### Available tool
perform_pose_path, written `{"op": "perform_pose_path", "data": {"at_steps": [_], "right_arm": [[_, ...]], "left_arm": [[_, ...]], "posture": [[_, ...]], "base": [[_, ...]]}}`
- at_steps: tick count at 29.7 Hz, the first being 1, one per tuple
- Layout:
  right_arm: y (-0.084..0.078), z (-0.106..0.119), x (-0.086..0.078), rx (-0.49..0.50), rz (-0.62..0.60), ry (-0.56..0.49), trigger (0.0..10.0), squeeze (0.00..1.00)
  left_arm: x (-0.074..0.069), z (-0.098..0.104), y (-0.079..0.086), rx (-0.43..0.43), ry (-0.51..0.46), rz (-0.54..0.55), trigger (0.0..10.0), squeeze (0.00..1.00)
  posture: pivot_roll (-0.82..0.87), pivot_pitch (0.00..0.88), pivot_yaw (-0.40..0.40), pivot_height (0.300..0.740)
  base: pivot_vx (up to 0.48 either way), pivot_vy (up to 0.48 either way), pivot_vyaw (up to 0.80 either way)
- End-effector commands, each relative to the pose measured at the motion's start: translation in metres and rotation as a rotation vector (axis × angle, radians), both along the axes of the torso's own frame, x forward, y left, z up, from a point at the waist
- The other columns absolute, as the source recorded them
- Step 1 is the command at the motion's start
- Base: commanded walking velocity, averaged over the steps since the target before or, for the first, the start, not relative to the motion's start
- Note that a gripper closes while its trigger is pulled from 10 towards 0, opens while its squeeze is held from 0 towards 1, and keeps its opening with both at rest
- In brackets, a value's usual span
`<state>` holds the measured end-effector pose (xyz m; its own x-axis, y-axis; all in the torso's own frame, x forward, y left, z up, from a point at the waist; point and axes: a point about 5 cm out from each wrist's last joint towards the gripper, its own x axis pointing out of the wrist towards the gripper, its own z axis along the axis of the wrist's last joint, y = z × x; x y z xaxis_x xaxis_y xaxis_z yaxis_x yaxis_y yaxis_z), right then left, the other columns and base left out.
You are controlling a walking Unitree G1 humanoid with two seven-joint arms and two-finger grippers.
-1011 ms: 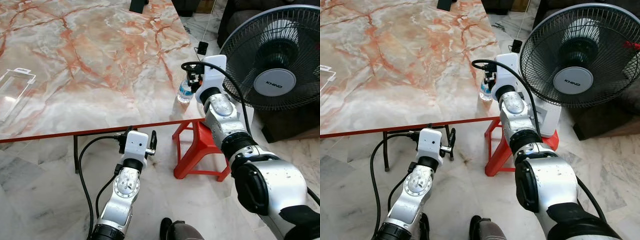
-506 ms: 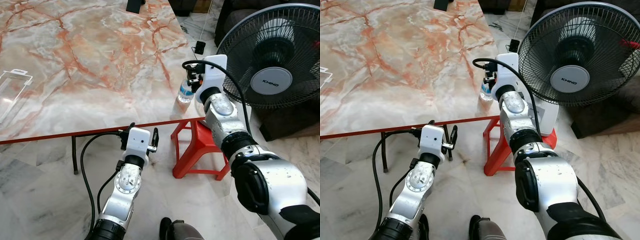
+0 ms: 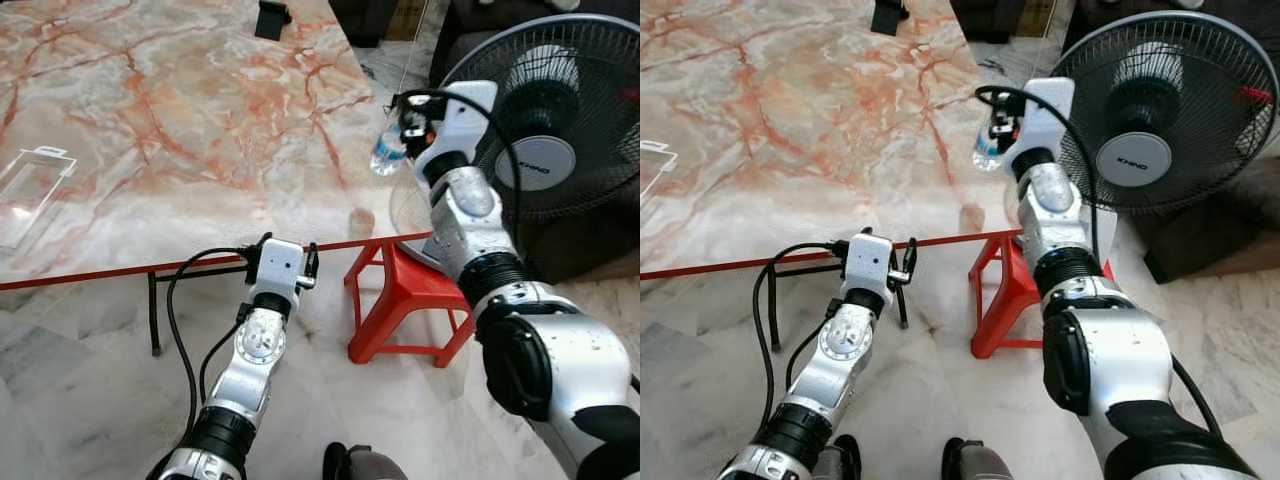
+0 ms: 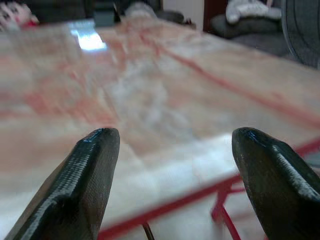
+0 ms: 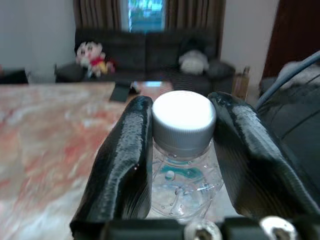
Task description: Picking trash to rubbish bin
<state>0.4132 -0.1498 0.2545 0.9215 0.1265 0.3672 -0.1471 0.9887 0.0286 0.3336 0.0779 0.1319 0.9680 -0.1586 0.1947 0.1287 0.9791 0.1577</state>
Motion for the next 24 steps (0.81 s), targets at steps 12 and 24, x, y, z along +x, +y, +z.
{"op": "perform_pose_path", "data": {"at_steps": [12, 24], "right_arm": [[-0.045, -0.068, -0.034, -0.018, -0.118, 0.032, 10.0, 0.00], [-0.077, -0.092, -0.067, -0.043, -0.221, 0.039, 10.0, 0.00]], "left_arm": [[0.009, -0.009, 0.034, -0.015, 0.020, 0.120, 10.0, 0.00], [0.006, -0.025, 0.043, 0.010, 0.055, 0.138, 10.0, 0.00]], "posture": [[-0.14, 0.022, -0.067, 0.740], [-0.17, 0.000, -0.042, 0.740]], "base": [[0.000, 0.000, 0.00], [0.000, 0.000, 0.00]]}}
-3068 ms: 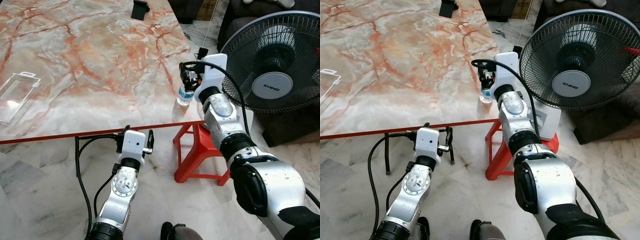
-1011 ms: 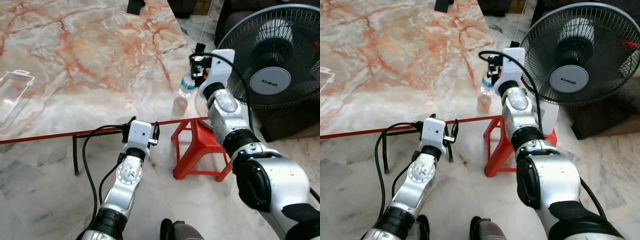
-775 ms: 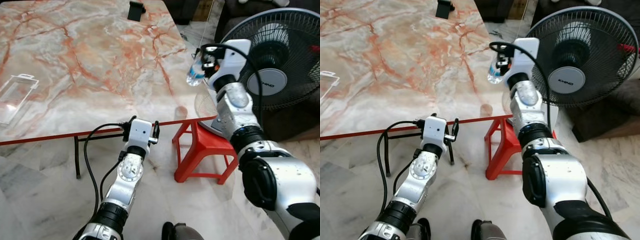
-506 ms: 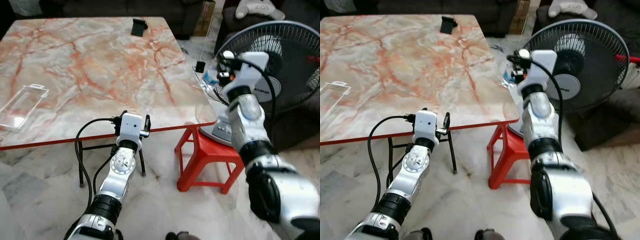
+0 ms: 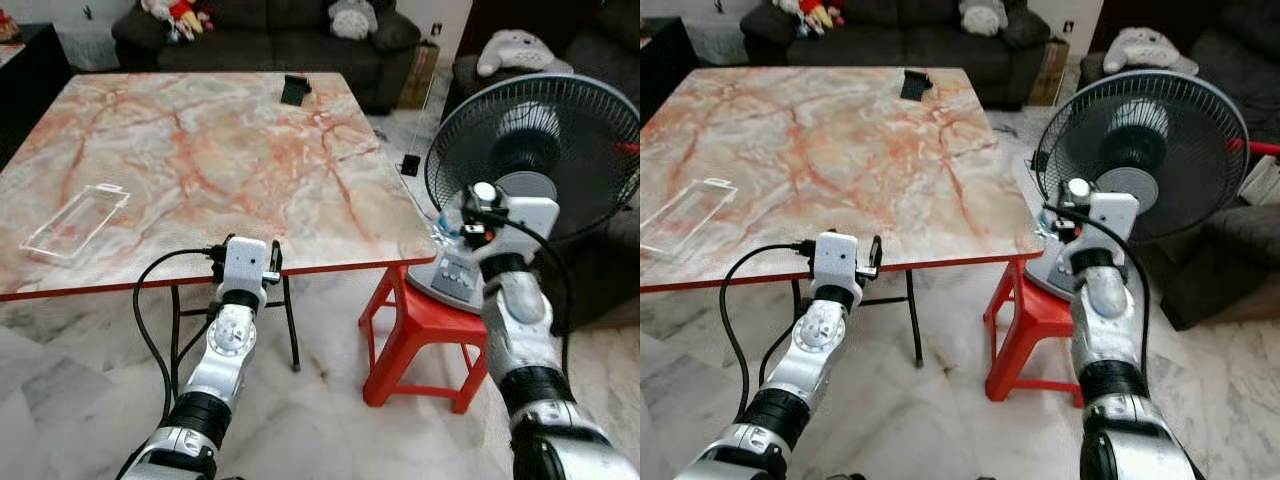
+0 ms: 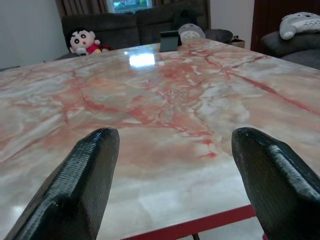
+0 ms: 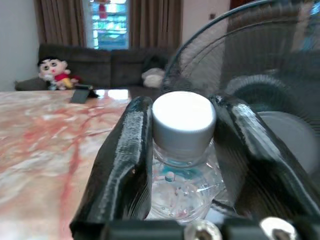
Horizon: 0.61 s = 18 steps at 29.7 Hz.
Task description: Picking trash to rubbish bin
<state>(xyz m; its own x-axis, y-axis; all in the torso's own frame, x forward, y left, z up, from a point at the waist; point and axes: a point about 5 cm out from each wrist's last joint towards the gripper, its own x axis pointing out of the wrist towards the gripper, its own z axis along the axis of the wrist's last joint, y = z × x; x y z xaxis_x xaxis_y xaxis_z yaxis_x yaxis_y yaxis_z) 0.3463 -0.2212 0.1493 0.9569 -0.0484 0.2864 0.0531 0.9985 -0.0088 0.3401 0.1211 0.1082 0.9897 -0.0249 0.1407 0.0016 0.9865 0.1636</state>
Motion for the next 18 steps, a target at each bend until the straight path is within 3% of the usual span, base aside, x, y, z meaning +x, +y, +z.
{"op": "perform_pose_path", "data": {"at_steps": [1, 7, 18], "right_arm": [[-0.007, 0.013, -0.001, -0.008, -0.026, -0.047, 10.0, 0.00], [-0.015, 0.005, -0.013, 0.005, -0.067, -0.033, 10.0, 0.00], [-0.026, -0.009, -0.020, 0.030, -0.128, 0.026, 10.0, 0.00]], "left_arm": [[-0.001, -0.002, 0.000, 0.001, 0.002, 0.000, 10.0, 0.00], [-0.001, -0.004, 0.000, 0.006, -0.008, -0.010, 10.0, 0.00], [0.001, -0.004, -0.005, 0.006, -0.007, -0.032, 10.0, 0.00]], "posture": [[-0.17, 0.000, -0.042, 0.740], [-0.18, 0.000, -0.037, 0.740], [-0.18, 0.000, -0.031, 0.740]], "base": [[0.000, 0.000, 0.00], [0.000, 0.000, 0.00], [0.000, 0.000, 0.00]]}}
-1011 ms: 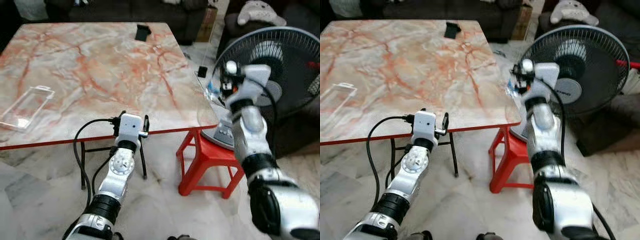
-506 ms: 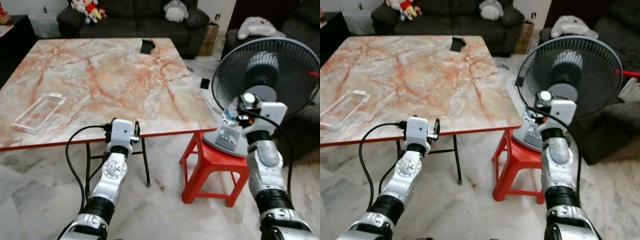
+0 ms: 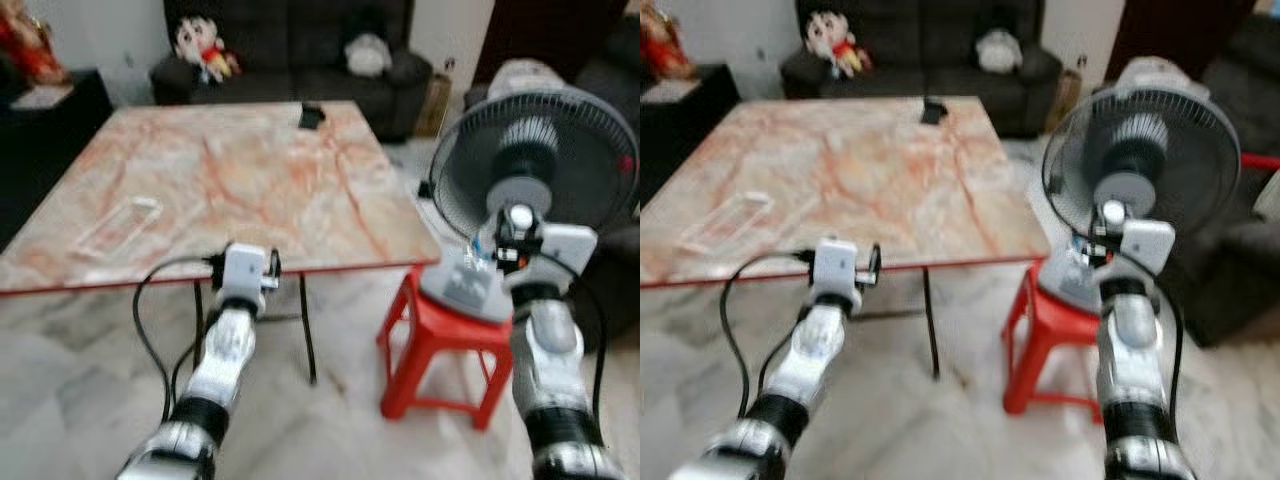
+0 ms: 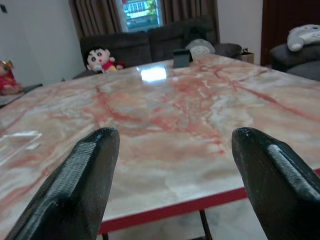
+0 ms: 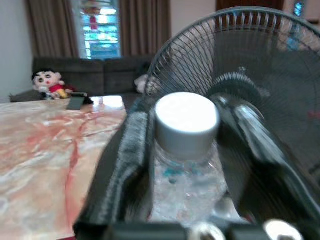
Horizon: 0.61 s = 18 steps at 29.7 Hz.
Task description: Picking trash to rubbish bin
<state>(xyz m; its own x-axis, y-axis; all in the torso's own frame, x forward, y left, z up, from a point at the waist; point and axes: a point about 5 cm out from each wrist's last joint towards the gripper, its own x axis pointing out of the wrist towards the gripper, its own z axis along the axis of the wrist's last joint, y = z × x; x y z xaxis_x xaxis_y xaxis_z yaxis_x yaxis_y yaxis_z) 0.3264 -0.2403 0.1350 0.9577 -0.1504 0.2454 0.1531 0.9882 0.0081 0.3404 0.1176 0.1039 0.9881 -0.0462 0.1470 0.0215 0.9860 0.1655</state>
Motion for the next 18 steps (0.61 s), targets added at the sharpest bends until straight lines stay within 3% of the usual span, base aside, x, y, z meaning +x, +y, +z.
{"op": "perform_pose_path", "data": {"at_steps": [1, 8, 18], "right_arm": [[-0.010, 0.001, -0.002, 0.006, -0.039, 0.002, 10.0, 0.00], [-0.022, -0.014, -0.012, 0.023, -0.089, 0.062, 10.0, 0.00], [-0.036, -0.037, -0.024, 0.067, -0.159, 0.144, 10.0, 0.00]], "left_arm": [[0.001, 0.000, -0.002, 0.004, 0.000, -0.012, 10.0, 0.00], [0.000, -0.002, -0.002, 0.003, 0.003, -0.017, 10.0, 0.00], [-0.001, -0.005, -0.002, 0.006, 0.008, -0.020, 10.0, 0.00]], "posture": [[-0.18, 0.000, -0.031, 0.740], [-0.18, 0.000, -0.036, 0.740], [-0.19, 0.000, -0.045, 0.740]], "base": [[0.000, 0.000, 0.00], [0.000, 0.000, 0.00], [-0.263, 0.000, 0.00]]}}
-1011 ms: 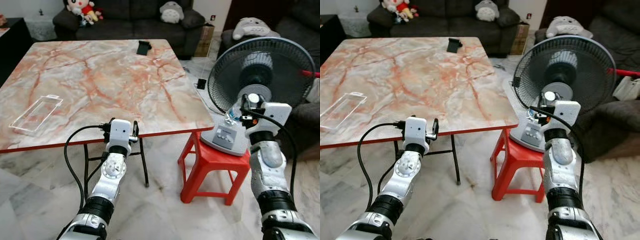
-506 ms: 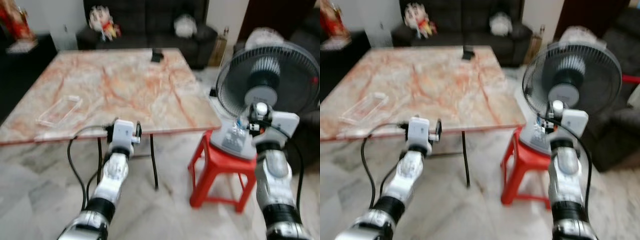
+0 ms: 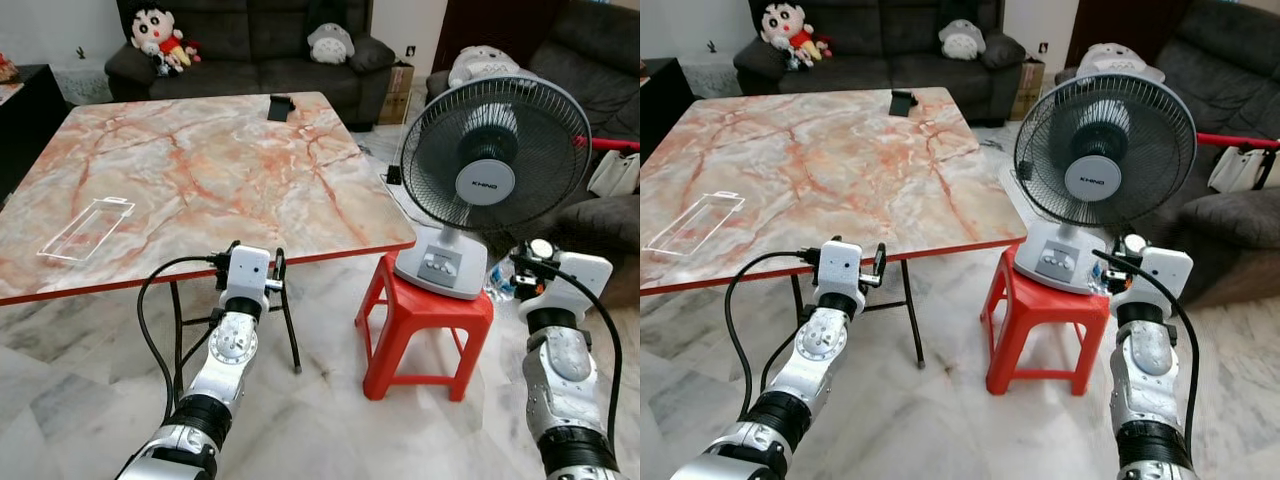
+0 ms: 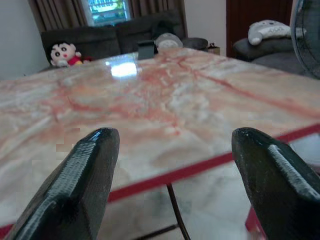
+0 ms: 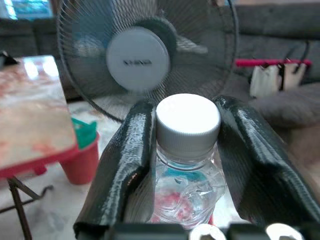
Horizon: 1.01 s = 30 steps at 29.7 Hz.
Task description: Picking trash to rubbish bin
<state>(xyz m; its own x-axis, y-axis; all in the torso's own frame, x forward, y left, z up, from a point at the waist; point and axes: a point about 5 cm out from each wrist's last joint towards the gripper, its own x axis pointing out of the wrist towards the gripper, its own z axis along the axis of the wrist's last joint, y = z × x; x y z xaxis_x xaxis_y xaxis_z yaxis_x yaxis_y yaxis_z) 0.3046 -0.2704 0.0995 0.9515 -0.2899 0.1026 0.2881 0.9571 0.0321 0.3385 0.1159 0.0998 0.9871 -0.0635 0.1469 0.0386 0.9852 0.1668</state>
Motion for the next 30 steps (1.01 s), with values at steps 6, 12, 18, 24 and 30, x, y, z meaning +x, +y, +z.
{"op": "perform_pose_path", "data": {"at_steps": [6, 12, 18, 24, 30], "right_arm": [[-0.014, -0.009, -0.007, 0.019, -0.049, 0.047, 10.0, 0.00], [-0.020, -0.018, -0.011, 0.030, -0.070, 0.087, 10.0, 0.00], [-0.023, -0.042, -0.022, 0.104, -0.101, 0.175, 10.0, 0.00], [-0.025, -0.069, -0.038, 0.162, -0.127, 0.291, 10.0, 0.00], [-0.027, -0.108, -0.072, 0.195, -0.170, 0.503, 10.0, 0.00]], "left_arm": [[0.000, -0.002, -0.001, 0.024, 0.007, -0.010, 10.0, 0.00], [-0.001, -0.007, 0.000, 0.023, 0.026, -0.002, 10.0, 0.00], [-0.006, -0.024, 0.003, 0.014, 0.124, -0.015, 10.0, 0.00], [-0.016, -0.050, 0.005, 0.026, 0.258, -0.034, 10.0, 0.00], [-0.035, -0.084, 0.013, 0.060, 0.440, -0.018, 10.0, 0.00]], "posture": [[-0.19, 0.005, -0.053, 0.740], [-0.18, 0.009, -0.057, 0.740], [-0.18, 0.012, -0.059, 0.740], [-0.18, 0.009, -0.059, 0.740], [-0.18, 0.010, -0.058, 0.740]], "base": [[-0.085, 0.000, 0.00], [0.000, 0.000, 0.00], [0.000, 0.000, 0.00], [0.000, 0.000, 0.00], [0.000, 0.000, 0.00]]}}
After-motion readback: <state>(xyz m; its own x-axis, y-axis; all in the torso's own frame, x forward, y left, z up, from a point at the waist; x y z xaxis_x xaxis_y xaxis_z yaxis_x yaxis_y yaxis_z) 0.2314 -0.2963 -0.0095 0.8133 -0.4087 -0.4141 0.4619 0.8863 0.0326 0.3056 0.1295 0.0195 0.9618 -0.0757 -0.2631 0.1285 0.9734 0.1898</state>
